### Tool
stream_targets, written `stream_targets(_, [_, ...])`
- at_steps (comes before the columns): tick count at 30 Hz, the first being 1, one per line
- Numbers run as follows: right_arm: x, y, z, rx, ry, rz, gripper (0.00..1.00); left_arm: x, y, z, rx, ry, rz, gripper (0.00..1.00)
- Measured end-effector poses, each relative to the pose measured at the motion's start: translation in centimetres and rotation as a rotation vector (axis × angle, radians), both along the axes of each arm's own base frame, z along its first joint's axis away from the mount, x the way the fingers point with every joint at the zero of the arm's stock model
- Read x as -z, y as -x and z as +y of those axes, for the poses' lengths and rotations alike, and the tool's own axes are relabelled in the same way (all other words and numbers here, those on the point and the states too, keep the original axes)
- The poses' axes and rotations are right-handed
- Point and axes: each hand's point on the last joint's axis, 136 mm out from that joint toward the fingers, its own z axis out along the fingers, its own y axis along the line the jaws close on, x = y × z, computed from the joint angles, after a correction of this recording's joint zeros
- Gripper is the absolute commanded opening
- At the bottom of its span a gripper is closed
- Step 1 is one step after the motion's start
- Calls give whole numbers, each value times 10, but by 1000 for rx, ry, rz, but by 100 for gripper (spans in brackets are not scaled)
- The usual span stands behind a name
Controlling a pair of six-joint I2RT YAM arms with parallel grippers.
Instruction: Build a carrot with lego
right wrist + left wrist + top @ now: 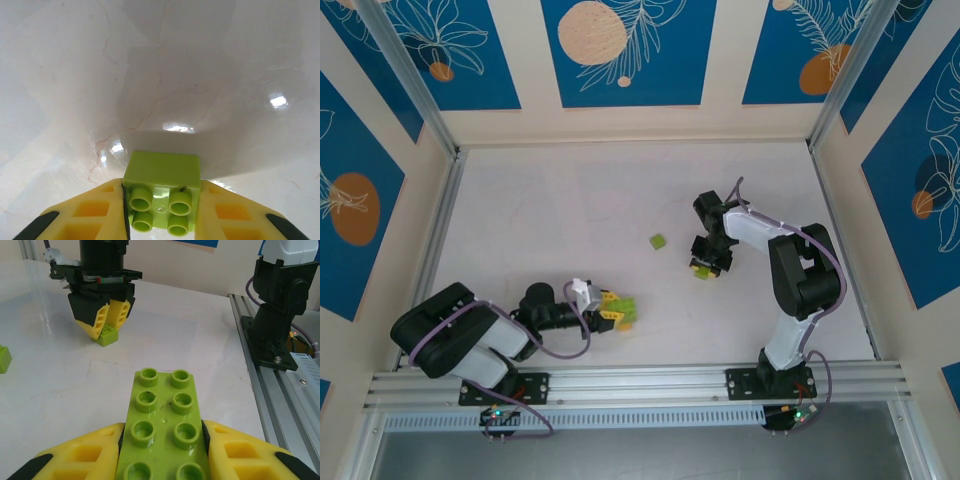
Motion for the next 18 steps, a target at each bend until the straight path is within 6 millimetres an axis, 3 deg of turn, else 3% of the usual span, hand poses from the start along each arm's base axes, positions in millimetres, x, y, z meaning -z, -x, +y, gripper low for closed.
stream_targets(5, [-1, 2, 2, -10, 5, 1, 26, 0, 6, -3, 26, -3, -3, 30])
stream_targets(11, [-11, 19, 8, -60, 37, 20, 26, 0, 10, -6, 48, -11, -12, 31])
stream_targets(14, [-36, 25, 23, -120, 44, 5, 25, 0, 10, -8, 55, -15, -18, 31])
stream_targets(18, [-90, 28, 60, -228, -1, -85, 25, 0, 10, -10, 62, -19, -22, 31])
